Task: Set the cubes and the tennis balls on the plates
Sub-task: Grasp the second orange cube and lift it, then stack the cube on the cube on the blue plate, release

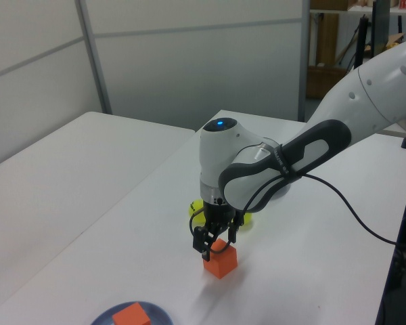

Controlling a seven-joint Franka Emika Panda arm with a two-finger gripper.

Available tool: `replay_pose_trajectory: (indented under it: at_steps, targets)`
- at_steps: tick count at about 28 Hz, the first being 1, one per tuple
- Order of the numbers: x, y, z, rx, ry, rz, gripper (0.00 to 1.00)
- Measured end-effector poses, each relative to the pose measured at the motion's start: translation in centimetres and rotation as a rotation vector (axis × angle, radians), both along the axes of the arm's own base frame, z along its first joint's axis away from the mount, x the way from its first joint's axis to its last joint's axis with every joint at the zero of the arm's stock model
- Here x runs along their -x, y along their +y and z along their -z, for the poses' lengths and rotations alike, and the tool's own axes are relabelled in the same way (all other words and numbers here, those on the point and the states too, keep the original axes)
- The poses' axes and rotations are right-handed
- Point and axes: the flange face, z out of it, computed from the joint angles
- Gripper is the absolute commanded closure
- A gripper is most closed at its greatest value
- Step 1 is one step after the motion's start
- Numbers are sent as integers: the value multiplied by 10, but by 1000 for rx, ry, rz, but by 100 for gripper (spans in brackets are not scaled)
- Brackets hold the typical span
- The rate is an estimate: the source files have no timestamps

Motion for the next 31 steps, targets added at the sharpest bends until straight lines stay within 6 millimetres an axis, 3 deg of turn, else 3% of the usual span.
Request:
replay_pose_trajectory:
  at_steps: [6,8,11,12,13,14,23,27,31]
  targets:
    - [0,2,16,8,25,-6,2]
    - [0,2,22,11,36,-7,10]
    - [0,2,28,14,44,-8,39]
    - [0,2,29,14,45,-8,56]
    - [0,2,29,14,46,-8,96]
    - [0,2,29,14,45,-8,100]
    - [-9,5,12,1,10,-8,100]
    - [-15,18,-14,-21,-40,-24,100]
    - [-16,50,-48,-58,-100,-69,100]
